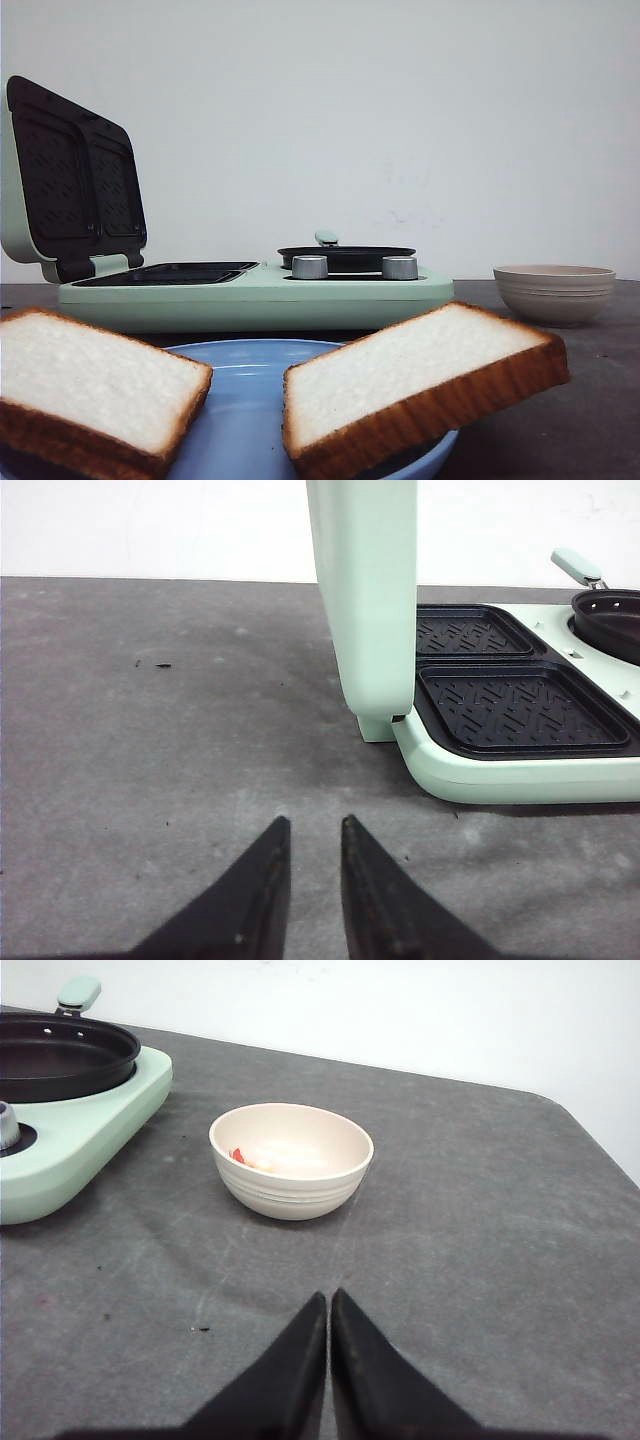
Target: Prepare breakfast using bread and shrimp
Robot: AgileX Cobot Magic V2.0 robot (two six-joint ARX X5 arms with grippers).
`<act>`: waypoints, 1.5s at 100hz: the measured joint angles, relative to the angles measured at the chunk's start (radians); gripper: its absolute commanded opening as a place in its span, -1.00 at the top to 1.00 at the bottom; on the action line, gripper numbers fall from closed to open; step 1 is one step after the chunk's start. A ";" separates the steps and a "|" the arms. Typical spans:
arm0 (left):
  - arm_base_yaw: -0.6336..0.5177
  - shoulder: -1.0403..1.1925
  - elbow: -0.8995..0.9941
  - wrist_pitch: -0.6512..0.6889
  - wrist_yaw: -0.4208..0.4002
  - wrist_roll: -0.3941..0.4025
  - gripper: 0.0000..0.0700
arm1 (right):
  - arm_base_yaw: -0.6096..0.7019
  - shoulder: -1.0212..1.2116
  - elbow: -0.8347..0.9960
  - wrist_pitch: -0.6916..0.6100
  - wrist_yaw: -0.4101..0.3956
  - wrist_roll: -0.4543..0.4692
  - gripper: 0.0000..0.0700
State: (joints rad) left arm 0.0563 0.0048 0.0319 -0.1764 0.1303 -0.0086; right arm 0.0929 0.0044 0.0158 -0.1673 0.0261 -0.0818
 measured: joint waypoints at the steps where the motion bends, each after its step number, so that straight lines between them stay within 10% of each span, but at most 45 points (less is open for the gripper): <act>1: 0.000 0.000 0.000 0.000 0.000 0.000 0.92 | 0.000 0.000 0.000 0.000 0.000 0.000 0.99; 150: 0.000 0.000 0.000 0.000 0.000 -0.032 0.94 | 0.000 0.000 0.000 0.000 0.000 0.064 0.99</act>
State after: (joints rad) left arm 0.0563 0.0048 0.0319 -0.1764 0.1303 -0.0402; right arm 0.0929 0.0044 0.0158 -0.1673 0.0261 -0.0177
